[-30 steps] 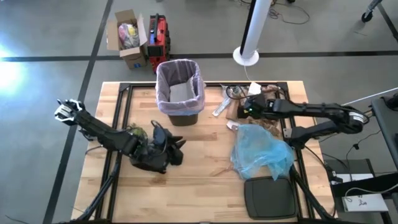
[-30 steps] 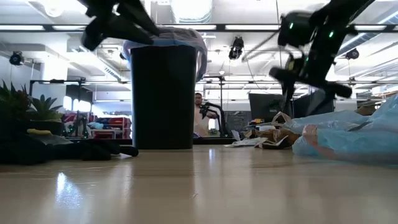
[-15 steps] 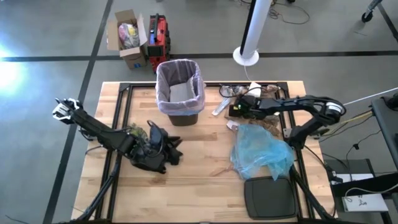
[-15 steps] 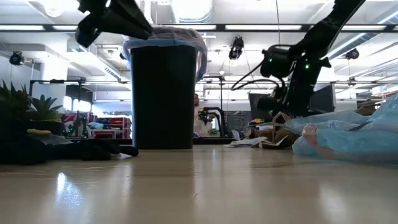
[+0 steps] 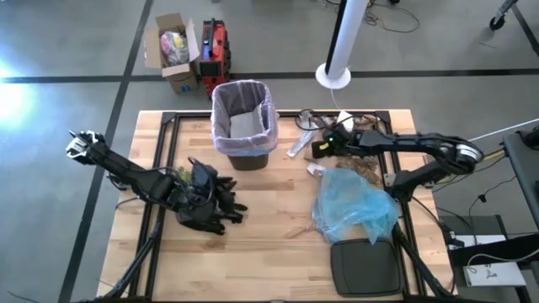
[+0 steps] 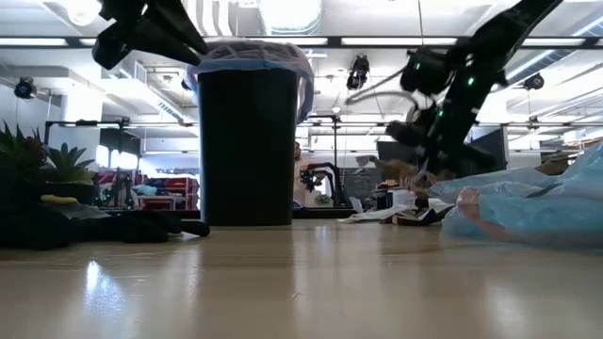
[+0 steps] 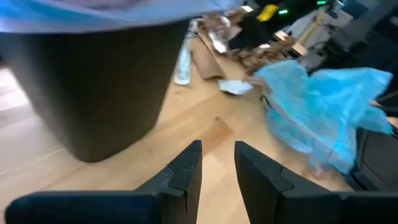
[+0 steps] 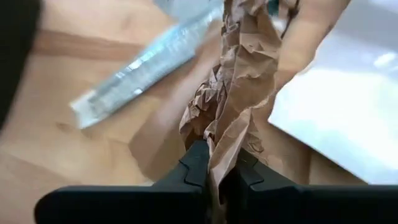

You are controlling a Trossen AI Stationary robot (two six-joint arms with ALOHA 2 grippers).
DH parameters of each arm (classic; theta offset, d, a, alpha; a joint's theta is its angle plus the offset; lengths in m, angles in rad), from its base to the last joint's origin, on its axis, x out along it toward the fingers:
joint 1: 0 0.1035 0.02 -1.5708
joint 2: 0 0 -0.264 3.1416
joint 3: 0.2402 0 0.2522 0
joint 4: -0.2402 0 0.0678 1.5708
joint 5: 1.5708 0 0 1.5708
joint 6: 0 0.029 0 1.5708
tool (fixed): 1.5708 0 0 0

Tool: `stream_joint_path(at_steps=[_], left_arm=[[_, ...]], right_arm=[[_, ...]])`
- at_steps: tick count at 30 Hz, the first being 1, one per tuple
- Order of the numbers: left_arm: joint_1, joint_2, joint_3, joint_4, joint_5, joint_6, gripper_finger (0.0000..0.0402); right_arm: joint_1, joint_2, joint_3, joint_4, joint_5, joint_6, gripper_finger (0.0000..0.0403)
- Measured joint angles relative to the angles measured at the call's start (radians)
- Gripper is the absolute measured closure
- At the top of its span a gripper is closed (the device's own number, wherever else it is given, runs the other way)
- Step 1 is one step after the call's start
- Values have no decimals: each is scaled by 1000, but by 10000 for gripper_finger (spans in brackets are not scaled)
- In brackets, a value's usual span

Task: Place trash/remove bag and relplace
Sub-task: Put the brown napkin into the trash bin

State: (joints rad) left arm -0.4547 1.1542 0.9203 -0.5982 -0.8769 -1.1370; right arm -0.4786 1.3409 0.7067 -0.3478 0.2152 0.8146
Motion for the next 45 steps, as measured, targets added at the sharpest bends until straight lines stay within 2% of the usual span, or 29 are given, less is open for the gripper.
stream_joint_path(at_steps=[4, 7, 10, 14, 17, 19, 24, 33, 38, 43, 45], left_arm=[[50, -67, 0, -66, 13, -5, 323], [106, -139, 0, -109, 71, -5, 330], [173, -217, 0, -149, 160, 49, 339], [272, -326, 0, -188, 266, 103, 346], [347, -409, 0, -202, 293, 106, 351], [395, -456, 0, -222, 292, 107, 353], [509, -507, 0, -228, 287, 140, 358], [682, -493, 0, -231, 286, 224, 359], [816, -456, 0, -225, 390, 264, 359], [920, -402, 0, -241, 400, 298, 359], [956, -383, 0, -242, 439, 337, 359]], right_arm=[[1, -121, 0, -50, 75, 11, 400], [0, -197, 0, -58, 88, 19, 399], [0, -281, 0, -25, 51, -25, 402], [0, -369, 0, 121, -67, -103, 402], [1, -402, 13, 265, -121, -142, 402], [0, -403, 44, 298, -129, -181, 402], [0, -336, 183, 315, -179, -334, 403], [0, -55, 559, 296, -322, -484, 403], [1, 119, 732, 295, -383, -477, 403], [21, 270, 888, 306, -453, -495, 402], [36, 321, 941, 304, -459, -509, 397]])
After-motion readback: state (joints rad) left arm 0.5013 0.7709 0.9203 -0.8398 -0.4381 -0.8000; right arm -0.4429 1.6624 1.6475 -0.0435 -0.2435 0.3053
